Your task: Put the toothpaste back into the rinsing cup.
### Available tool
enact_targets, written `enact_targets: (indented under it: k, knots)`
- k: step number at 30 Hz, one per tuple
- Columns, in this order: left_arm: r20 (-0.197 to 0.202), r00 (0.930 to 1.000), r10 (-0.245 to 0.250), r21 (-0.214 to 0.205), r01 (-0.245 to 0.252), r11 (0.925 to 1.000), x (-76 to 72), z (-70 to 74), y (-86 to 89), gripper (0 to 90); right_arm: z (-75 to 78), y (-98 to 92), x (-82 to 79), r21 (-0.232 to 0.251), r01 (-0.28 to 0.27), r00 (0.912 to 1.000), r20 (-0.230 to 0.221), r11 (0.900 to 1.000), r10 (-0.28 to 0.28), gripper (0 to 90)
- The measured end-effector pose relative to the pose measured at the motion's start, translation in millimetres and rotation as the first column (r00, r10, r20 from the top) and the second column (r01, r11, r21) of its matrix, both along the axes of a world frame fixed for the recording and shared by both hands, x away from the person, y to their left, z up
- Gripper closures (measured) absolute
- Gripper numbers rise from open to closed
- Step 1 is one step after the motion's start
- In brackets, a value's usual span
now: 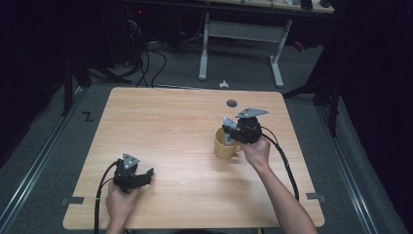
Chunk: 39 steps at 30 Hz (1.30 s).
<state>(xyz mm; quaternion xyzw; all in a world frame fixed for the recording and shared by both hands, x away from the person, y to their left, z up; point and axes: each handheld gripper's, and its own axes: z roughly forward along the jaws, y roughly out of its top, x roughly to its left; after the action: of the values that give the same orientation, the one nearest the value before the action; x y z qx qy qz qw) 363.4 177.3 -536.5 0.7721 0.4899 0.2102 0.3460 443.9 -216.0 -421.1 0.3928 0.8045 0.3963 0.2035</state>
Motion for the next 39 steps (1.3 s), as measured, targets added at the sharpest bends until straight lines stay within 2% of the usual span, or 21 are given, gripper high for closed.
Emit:
enact_targets:
  k: [12,27,32,37,39]
  knots:
    - [0.000,1.0000,0.001,0.000,-0.001,1.0000,0.0,0.0,-0.1,24.5,-5.3,-2.5,0.4,0.010,0.011,0.9999,-0.009,0.9999,-0.011,70.2]
    - [0.000,1.0000,0.002,-0.001,-0.002,1.0000,0.0,0.0,-0.1,24.6,-12.3,1.6,2.0,-0.018,0.002,0.9999,-0.014,0.9998,-0.002,70.0]
    - [0.000,1.0000,0.002,-0.001,-0.002,1.0000,0.1,0.0,-0.1,24.6,-16.0,-0.2,0.7,-0.006,0.009,0.9998,-0.020,0.9999,-0.010,69.8]
    - [0.000,1.0000,0.002,-0.001,-0.002,1.0000,0.2,0.0,-0.1,24.7,-18.3,-8.3,-2.0,0.032,0.010,0.9998,-0.016,0.9994,-0.009,69.0]
    - [0.000,1.0000,0.002,-0.002,-0.002,1.0000,0.4,0.0,-0.1,24.7,-17.6,-10.8,-3.1,0.024,0.009,0.9998,-0.016,0.9997,-0.009,68.5]
